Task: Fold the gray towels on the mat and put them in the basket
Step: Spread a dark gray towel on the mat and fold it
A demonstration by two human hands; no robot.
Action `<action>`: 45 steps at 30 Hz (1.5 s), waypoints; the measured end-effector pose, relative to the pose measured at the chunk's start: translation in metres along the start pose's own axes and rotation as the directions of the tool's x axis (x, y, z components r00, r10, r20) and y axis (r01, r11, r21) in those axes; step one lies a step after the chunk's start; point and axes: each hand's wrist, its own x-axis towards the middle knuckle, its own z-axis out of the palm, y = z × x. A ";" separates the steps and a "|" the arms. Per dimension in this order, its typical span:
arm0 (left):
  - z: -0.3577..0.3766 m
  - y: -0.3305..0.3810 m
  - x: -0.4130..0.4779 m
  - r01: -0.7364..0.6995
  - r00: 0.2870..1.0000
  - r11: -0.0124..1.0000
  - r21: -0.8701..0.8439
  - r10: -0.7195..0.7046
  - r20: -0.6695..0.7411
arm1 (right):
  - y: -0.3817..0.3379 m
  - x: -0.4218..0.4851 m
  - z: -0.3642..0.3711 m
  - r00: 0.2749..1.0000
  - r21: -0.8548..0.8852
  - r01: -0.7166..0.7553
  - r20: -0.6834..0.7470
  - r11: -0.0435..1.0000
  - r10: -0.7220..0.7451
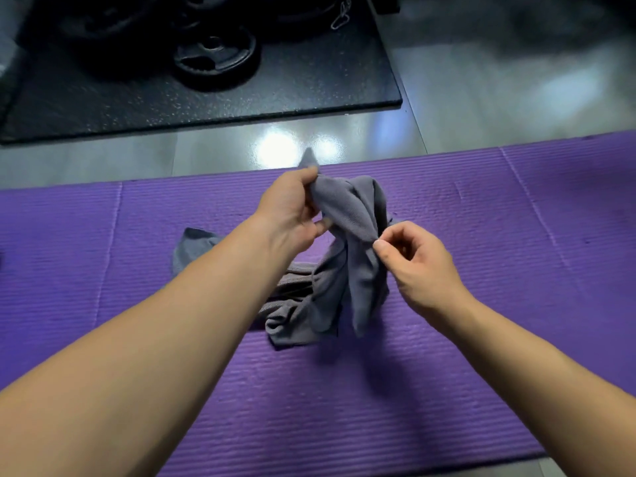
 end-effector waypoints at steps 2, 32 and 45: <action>-0.005 0.007 0.003 -0.060 0.997 0.998 0.004 0.060 -0.041 | -0.007 0.005 -0.011 0.997 -0.033 0.022 -0.071 0.999 -0.025; 0.061 -0.072 -0.008 -0.680 0.732 -0.027 0.733 0.042 0.680 | 0.023 0.063 -0.181 0.979 -0.179 0.029 -0.191 0.983 -0.064; 0.116 -0.182 0.030 -0.160 0.927 0.712 0.683 -0.130 0.352 | 0.113 0.025 -0.200 0.923 0.181 -0.346 -0.109 0.921 0.368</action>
